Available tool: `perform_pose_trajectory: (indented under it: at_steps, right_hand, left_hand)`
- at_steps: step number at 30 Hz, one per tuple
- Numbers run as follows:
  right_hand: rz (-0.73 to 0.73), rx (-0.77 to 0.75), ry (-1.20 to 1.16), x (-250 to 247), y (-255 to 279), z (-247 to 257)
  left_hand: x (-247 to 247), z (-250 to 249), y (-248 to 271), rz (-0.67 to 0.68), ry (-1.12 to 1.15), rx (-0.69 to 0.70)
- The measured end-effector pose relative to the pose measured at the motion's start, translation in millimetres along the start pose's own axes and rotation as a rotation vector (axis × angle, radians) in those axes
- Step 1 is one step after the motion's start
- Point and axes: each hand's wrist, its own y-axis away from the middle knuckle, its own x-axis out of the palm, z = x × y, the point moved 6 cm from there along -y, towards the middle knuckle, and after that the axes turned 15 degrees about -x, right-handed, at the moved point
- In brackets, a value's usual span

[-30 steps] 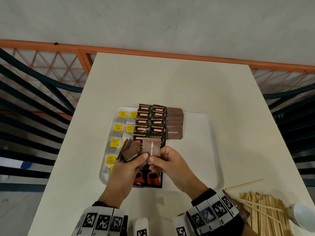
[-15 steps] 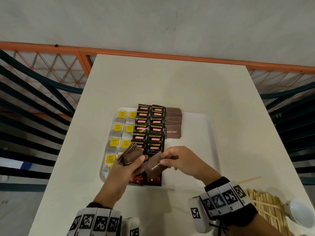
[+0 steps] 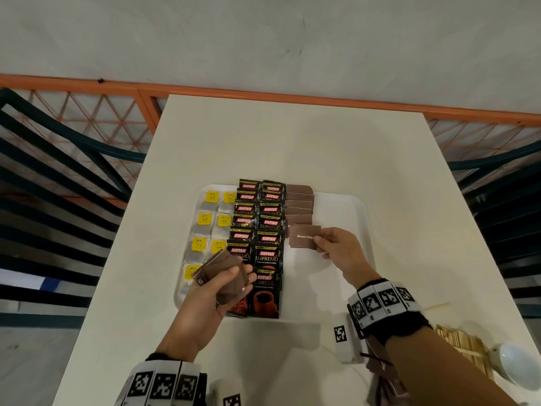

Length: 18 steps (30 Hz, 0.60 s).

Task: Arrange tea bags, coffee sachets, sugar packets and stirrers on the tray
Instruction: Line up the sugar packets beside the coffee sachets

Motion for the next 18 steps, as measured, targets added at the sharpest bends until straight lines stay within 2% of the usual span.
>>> perform_pose_trajectory:
  at_steps: [4,11,18]
  right_hand:
    - [0.004,-0.01,0.072,7.8,-6.6,-3.0]
    - [-0.077,-0.043,0.211,11.0,-11.7,-6.0]
    - [-0.128,-0.082,0.212,9.2,-9.8,-6.5]
  left_hand:
    - [3.9,0.3,1.1,0.03,0.035,-0.039]
    - [6.4,2.0,1.3,0.114,0.098,-0.053]
    - [10.9,-0.6,2.9,0.194,0.129,-0.053]
